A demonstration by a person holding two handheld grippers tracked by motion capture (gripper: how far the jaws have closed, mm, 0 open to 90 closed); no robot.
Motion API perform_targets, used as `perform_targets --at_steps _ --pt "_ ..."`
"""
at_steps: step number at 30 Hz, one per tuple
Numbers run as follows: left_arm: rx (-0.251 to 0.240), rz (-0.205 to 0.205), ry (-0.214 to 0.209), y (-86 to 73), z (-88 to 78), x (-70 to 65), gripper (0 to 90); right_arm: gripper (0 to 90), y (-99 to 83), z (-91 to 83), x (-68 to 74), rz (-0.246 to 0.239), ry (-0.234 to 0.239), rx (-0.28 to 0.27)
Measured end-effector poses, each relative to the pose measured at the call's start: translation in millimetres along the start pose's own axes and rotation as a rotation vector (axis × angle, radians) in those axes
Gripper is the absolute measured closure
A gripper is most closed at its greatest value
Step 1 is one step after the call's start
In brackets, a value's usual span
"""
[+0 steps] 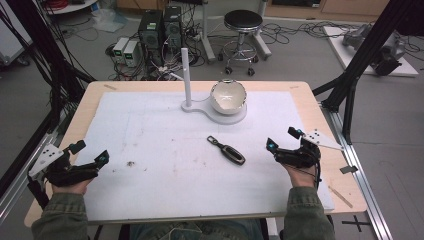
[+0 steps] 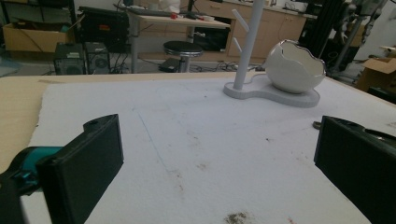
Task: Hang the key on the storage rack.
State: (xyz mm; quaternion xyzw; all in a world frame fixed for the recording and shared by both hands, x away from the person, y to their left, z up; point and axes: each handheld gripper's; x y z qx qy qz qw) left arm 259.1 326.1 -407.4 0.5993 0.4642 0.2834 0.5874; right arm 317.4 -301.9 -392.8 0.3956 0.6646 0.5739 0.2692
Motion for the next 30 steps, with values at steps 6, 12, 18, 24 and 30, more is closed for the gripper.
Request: perform_targets --at_steps 6,12,18,24,30 --pt "0.005 0.003 -0.002 -0.2 -0.9 -0.8 1.7 0.6 -0.1 1.1 0.5 -0.004 0.003 0.004" --pt "0.006 0.005 0.003 -0.2 -1.4 -1.0 1.7 0.6 0.9 0.4 0.9 0.008 0.003 0.003" --pt "0.009 0.006 0.0 -0.4 -1.3 -1.0 1.7 0.6 1.2 3.0 1.4 -0.004 0.007 0.013" --pt "0.015 0.011 0.003 -0.7 -0.8 -1.8 1.7 0.6 7.6 9.8 5.6 -0.023 0.023 0.047" --pt "0.015 0.01 0.005 -1.1 -0.3 -2.1 1.7 0.6 12.0 18.1 13.3 -0.058 0.046 0.084"
Point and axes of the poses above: each handheld gripper's, and its own axes: z roughly forward along the jaws, y roughly out of its top, x roughly to its left, and after that the axes turned 3 degrees about -z, right-handed
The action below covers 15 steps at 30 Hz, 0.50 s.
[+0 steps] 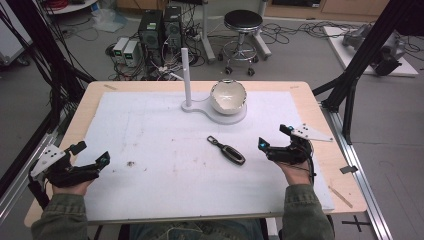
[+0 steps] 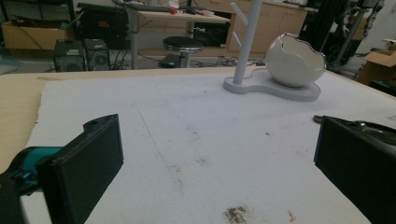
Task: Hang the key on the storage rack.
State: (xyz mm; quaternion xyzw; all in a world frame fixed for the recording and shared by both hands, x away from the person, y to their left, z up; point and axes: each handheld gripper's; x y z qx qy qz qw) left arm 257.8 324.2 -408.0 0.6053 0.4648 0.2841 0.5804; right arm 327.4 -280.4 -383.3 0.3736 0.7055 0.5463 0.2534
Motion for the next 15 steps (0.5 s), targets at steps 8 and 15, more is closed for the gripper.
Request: perform_targets --at_steps 8,15 --pt "-0.003 0.002 0.003 0.2 -0.1 -0.3 1.7 0.6 13.5 17.9 13.5 -0.041 0.059 0.054" --pt "-0.003 0.001 0.002 0.0 0.2 -0.2 1.7 0.6 22.6 33.7 23.7 -0.089 0.088 0.11"
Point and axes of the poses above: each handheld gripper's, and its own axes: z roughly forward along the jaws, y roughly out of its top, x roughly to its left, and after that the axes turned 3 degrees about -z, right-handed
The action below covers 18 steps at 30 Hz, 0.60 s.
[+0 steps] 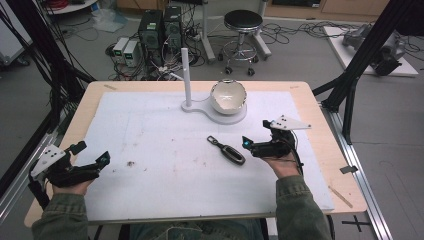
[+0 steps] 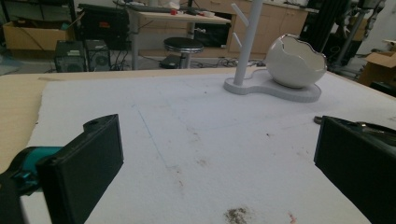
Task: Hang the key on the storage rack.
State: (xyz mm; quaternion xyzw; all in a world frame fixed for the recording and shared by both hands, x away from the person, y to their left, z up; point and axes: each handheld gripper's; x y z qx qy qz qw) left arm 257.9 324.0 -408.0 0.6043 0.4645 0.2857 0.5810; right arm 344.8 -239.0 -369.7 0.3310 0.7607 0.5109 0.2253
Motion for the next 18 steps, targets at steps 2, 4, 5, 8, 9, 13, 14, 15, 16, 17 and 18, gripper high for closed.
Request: perform_targets --at_steps 2,4,5,8,9,13,14,15,16,17,18 --pt "0.001 0.001 -0.001 0.0 0.0 0.0 1.7 0.6 1.1 2.5 1.4 -0.001 0.004 0.009" --pt "0.0 0.001 -0.002 0.0 0.2 -0.1 1.7 0.6 4.4 11.6 4.9 -0.013 0.028 0.037" --pt "0.0 0.001 -0.002 0.0 0.2 -0.1 1.7 0.6 5.6 14.4 6.0 -0.013 0.038 0.046" --pt "-0.001 0.0 -0.002 0.0 0.4 0.1 1.7 0.6 9.3 22.6 9.5 -0.023 0.062 0.074" --pt "-0.001 0.0 -0.002 0.0 0.4 0.1 1.7 0.6 9.3 22.6 9.5 -0.023 0.062 0.074" --pt "-0.002 0.0 -0.003 0.0 0.6 0.1 1.7 0.6 12.9 32.5 11.5 -0.028 0.079 0.109" --pt "-0.001 0.0 -0.003 0.1 0.7 0.2 1.7 0.6 13.6 37.1 12.3 -0.028 0.084 0.127" --pt "-0.001 0.0 -0.004 0.1 0.8 0.2 1.7 0.6 13.7 38.9 12.4 -0.029 0.086 0.131" --pt "0.0 0.0 -0.004 0.0 0.9 0.3 1.7 0.6 13.9 41.2 12.6 -0.029 0.089 0.14" --pt "-0.001 -0.002 -0.004 0.0 1.0 0.1 1.7 0.6 14.0 43.6 13.0 -0.027 0.096 0.151" --pt "-0.001 -0.002 -0.004 0.0 1.0 0.1 1.7 0.6 14.0 43.6 13.0 -0.027 0.096 0.151"
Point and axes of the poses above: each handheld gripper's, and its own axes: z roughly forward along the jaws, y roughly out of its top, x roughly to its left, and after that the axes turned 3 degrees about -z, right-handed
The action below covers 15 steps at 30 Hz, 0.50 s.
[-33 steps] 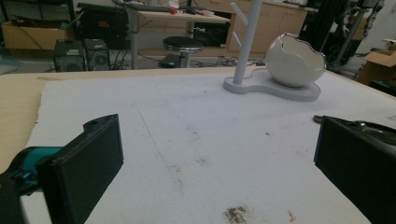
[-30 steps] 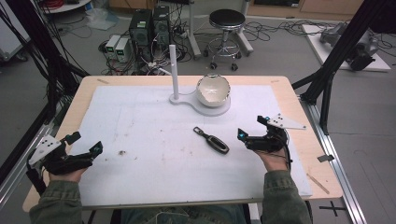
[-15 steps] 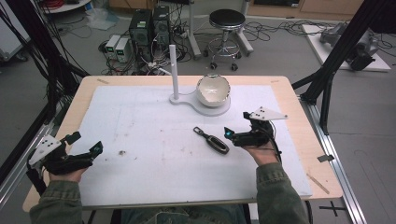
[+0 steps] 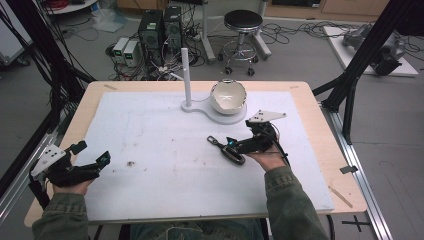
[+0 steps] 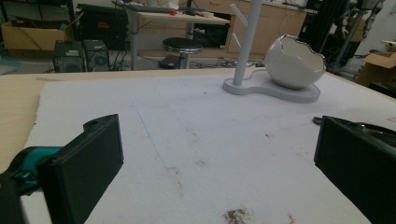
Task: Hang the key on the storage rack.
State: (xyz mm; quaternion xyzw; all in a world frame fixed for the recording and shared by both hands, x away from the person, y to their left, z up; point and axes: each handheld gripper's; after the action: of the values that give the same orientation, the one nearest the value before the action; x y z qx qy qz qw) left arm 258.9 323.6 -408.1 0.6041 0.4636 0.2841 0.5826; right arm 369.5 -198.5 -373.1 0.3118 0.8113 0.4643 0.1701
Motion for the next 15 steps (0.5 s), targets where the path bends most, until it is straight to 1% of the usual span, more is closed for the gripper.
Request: perform_targets --at_steps 1,2,3,4,5,6,7,9,10,11,12,13,14,15 --pt "0.0 0.002 -0.001 0.1 -0.1 0.0 1.7 0.6 0.6 2.5 0.2 0.001 0.007 0.01" --pt "0.0 0.001 -0.001 0.1 -0.1 0.1 1.7 0.6 2.3 8.3 1.3 -0.006 0.019 0.038" --pt "0.0 0.0 -0.001 0.1 -0.1 0.1 1.7 0.6 2.3 8.3 1.3 -0.006 0.019 0.038" --pt "-0.002 0.0 -0.001 0.1 0.0 0.1 1.7 0.6 4.3 13.6 2.9 -0.018 0.026 0.063" --pt "-0.001 -0.001 -0.002 0.2 0.0 0.1 1.7 0.6 5.2 15.5 3.6 -0.018 0.028 0.074" --pt "-0.001 -0.001 -0.002 0.2 0.0 0.1 1.7 0.6 6.3 18.1 4.3 -0.026 0.029 0.086" --pt "-0.001 -0.003 -0.001 0.0 0.5 0.1 1.7 0.7 7.5 21.4 5.5 -0.046 0.018 0.105" --pt "0.003 -0.002 -0.004 0.0 0.9 0.4 1.7 0.7 8.7 26.0 6.4 -0.062 0.01 0.131" --pt "0.003 -0.002 -0.004 0.0 0.9 0.4 1.7 0.7 8.7 26.0 6.4 -0.062 0.01 0.131" --pt "0.001 -0.003 -0.006 0.0 0.9 0.4 1.8 0.7 9.1 33.2 5.5 -0.06 0.027 0.164" --pt "0.001 -0.003 -0.006 0.0 0.9 0.4 1.7 0.7 9.1 34.5 5.6 -0.057 0.028 0.175" --pt "0.001 -0.003 -0.005 0.0 0.9 0.5 1.7 0.7 9.1 34.5 5.6 -0.057 0.028 0.175" --pt "0.001 -0.004 -0.005 0.0 0.9 0.7 1.7 0.7 9.1 41.4 5.2 -0.056 0.04 0.212" --pt "0.002 -0.004 -0.006 0.1 0.9 0.8 1.7 0.7 9.1 41.4 5.2 -0.056 0.04 0.212"
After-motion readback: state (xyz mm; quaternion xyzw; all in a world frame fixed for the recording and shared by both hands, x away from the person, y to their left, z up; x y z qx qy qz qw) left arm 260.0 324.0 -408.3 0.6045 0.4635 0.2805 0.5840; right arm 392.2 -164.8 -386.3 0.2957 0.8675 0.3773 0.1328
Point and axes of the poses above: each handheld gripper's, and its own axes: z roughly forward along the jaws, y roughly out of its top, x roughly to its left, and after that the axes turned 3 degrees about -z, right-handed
